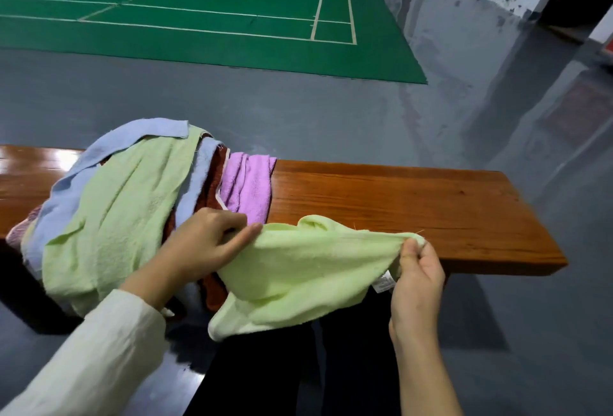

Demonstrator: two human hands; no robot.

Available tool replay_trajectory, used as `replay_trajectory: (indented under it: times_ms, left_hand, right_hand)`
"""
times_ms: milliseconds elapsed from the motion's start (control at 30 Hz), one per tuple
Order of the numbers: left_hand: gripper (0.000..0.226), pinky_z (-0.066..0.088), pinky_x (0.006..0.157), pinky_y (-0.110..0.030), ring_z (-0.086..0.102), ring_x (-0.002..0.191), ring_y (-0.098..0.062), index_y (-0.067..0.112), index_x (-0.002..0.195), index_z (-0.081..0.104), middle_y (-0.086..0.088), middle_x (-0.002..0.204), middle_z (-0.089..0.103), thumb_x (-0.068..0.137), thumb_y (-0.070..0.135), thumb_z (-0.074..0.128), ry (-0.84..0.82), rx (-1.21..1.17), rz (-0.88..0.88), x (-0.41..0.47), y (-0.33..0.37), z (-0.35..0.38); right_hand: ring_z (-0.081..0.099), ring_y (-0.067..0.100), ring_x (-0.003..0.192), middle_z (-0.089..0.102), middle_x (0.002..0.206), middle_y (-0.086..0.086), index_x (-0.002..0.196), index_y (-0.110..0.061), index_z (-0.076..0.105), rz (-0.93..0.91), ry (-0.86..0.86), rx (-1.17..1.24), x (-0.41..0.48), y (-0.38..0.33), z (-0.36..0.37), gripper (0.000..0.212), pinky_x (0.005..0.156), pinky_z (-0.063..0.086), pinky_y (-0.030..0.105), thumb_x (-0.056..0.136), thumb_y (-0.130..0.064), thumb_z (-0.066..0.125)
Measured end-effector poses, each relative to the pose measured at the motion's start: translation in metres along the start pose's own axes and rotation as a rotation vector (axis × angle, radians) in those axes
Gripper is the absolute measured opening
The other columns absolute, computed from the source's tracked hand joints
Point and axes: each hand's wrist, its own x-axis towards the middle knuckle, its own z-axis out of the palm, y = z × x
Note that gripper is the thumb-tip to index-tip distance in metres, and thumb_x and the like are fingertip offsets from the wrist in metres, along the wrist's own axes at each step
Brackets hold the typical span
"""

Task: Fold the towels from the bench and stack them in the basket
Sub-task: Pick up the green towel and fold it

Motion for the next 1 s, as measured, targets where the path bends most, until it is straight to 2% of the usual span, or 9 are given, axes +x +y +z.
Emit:
replay_trajectory:
  times_ms: [100, 167, 300, 433, 533, 667, 800, 900, 1000]
  left_hand:
    - [0.057, 0.035, 0.051, -0.033, 0.043, 0.050, -0.014, 0.020, 0.054, 0.045, 0.002, 0.050, 0.045, 0.091, 0.059, 0.025, 0.035, 0.182, -0.012, 0.006, -0.014, -0.007]
    - [0.062, 0.034, 0.055, -0.031, 0.047, 0.050, -0.019, 0.013, 0.057, 0.055, -0.002, 0.050, 0.049, 0.092, 0.054, 0.026, 0.040, 0.209, 0.036, 0.010, -0.021, -0.015]
    - [0.062, 0.026, 0.062, -0.024, 0.033, 0.042, -0.016, 0.012, 0.060, 0.060, 0.000, 0.040, 0.032, 0.094, 0.052, 0.026, -0.034, 0.283, 0.067, 0.019, -0.034, -0.035]
    - [0.060, 0.026, 0.057, -0.025, 0.038, 0.044, -0.026, 0.016, 0.051, 0.044, -0.001, 0.039, 0.030, 0.090, 0.056, 0.022, -0.024, 0.329, 0.031, 0.021, -0.040, -0.049]
    - [0.061, 0.029, 0.046, -0.032, 0.043, 0.043, -0.020, 0.019, 0.050, 0.037, -0.003, 0.042, 0.041, 0.087, 0.063, 0.020, 0.009, 0.378, -0.017, 0.016, -0.041, -0.061]
    - [0.059, 0.026, 0.042, -0.030, 0.035, 0.037, -0.015, 0.021, 0.047, 0.030, -0.003, 0.038, 0.036, 0.089, 0.062, 0.026, 0.049, 0.416, 0.023, 0.011, -0.039, -0.073]
    - [0.066, 0.030, 0.043, -0.034, 0.040, 0.042, -0.018, 0.016, 0.051, 0.040, -0.004, 0.043, 0.038, 0.089, 0.067, 0.023, 0.027, 0.367, 0.022, 0.011, -0.042, -0.084]
    - [0.052, 0.038, 0.046, -0.036, 0.045, 0.049, -0.013, 0.024, 0.055, 0.038, 0.004, 0.049, 0.042, 0.090, 0.061, 0.026, 0.016, 0.384, 0.030, 0.011, -0.042, -0.092]
    - [0.046, 0.045, 0.050, -0.032, 0.055, 0.058, -0.017, 0.026, 0.067, 0.061, 0.010, 0.064, 0.057, 0.088, 0.051, 0.029, 0.026, 0.462, 0.054, 0.013, -0.041, -0.102]
  right_hand:
    - [0.050, 0.001, 0.068, 0.058, 0.076, -0.004, 0.079, -0.015, 0.056, -0.071, -0.030, -0.037, 0.005, -0.003, 0.001, 0.026, 0.063, 0.043, 0.014, 0.101, -0.018, 0.042]
    - [0.049, 0.005, 0.072, 0.057, 0.078, -0.001, 0.079, -0.015, 0.055, -0.100, -0.026, -0.033, 0.011, -0.007, 0.003, 0.026, 0.065, 0.042, 0.018, 0.102, -0.017, 0.041]
    - [0.049, 0.011, 0.075, 0.056, 0.078, -0.001, 0.078, -0.020, 0.055, -0.127, -0.034, -0.016, 0.027, -0.013, 0.007, 0.028, 0.069, 0.042, 0.027, 0.102, -0.018, 0.041]
    - [0.047, 0.007, 0.070, 0.053, 0.075, -0.003, 0.077, -0.019, 0.053, -0.152, -0.049, -0.016, 0.042, -0.020, 0.011, 0.028, 0.063, 0.041, 0.020, 0.102, -0.018, 0.041]
    - [0.045, 0.009, 0.069, 0.050, 0.074, -0.001, 0.075, -0.018, 0.052, -0.152, -0.112, -0.034, 0.058, -0.025, 0.013, 0.029, 0.063, 0.038, 0.024, 0.102, -0.016, 0.042]
    - [0.045, 0.007, 0.071, 0.051, 0.076, 0.001, 0.076, -0.017, 0.053, -0.173, -0.188, -0.058, 0.076, -0.032, 0.012, 0.027, 0.065, 0.038, 0.023, 0.101, -0.013, 0.043]
    - [0.048, 0.000, 0.062, 0.054, 0.073, -0.003, 0.077, -0.017, 0.056, -0.139, -0.215, -0.022, 0.083, -0.035, 0.014, 0.028, 0.058, 0.041, 0.013, 0.101, -0.013, 0.043]
    - [0.046, 0.001, 0.061, 0.052, 0.070, -0.004, 0.075, -0.017, 0.055, -0.133, -0.223, -0.035, 0.088, -0.036, 0.010, 0.029, 0.055, 0.040, 0.013, 0.101, -0.014, 0.043]
    - [0.046, 0.001, 0.060, 0.053, 0.070, -0.005, 0.076, -0.016, 0.056, -0.138, -0.252, -0.077, 0.091, -0.040, 0.005, 0.029, 0.055, 0.040, 0.014, 0.102, -0.016, 0.042]
